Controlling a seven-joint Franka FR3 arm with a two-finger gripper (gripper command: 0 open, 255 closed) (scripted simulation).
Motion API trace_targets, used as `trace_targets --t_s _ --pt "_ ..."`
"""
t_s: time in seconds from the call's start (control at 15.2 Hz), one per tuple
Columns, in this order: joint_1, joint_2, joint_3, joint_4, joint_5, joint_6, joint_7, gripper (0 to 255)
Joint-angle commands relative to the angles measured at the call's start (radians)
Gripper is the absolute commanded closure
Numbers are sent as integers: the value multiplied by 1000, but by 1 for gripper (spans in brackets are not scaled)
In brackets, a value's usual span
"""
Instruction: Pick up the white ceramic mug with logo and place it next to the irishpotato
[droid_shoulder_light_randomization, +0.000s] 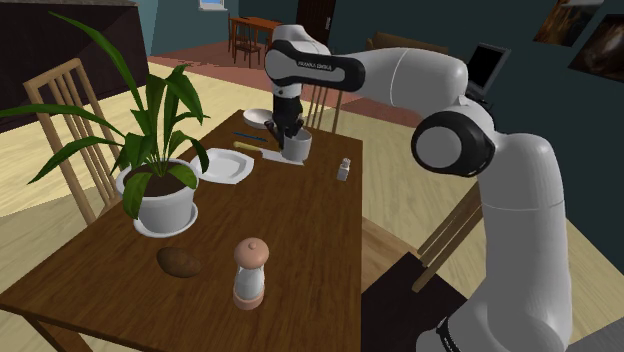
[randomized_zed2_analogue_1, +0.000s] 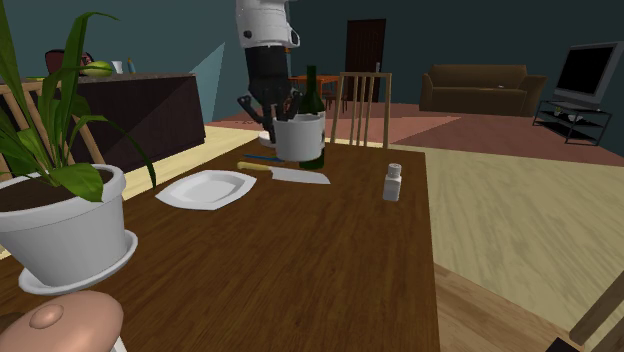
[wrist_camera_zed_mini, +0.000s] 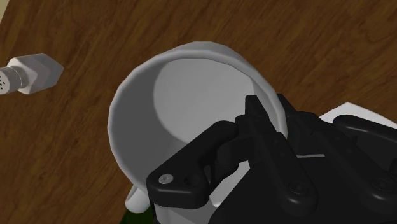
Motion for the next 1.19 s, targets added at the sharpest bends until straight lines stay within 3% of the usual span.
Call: trace_targets --t_s 0.0,0.53,1.12 --pt "32 -38 9 -58 -1 20 41 255" --pt "148 -106 50 -166 -4 56 196 255" --pt "282 -99 99 -154 -9 51 374 255"
